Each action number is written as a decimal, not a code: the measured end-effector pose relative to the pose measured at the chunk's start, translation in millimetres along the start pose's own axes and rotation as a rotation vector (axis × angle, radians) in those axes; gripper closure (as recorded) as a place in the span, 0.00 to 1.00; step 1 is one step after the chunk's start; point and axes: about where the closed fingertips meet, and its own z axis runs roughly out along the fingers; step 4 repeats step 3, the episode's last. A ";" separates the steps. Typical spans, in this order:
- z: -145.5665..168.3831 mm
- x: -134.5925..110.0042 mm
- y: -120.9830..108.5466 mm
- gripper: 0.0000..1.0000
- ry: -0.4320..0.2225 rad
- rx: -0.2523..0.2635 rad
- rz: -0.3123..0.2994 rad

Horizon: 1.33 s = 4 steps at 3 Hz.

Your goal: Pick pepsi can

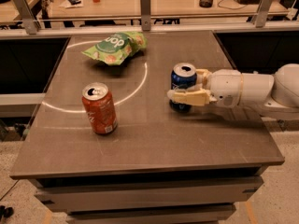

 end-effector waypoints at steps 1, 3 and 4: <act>1.3 -15.2 -5.4 0.86 -0.028 0.009 0.018; 1.9 -76.0 -28.5 1.00 -0.025 0.002 0.105; 1.9 -76.0 -28.5 1.00 -0.025 0.002 0.105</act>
Offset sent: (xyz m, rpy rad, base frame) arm 0.0308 -0.0036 0.0933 0.0553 -0.0059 -0.0446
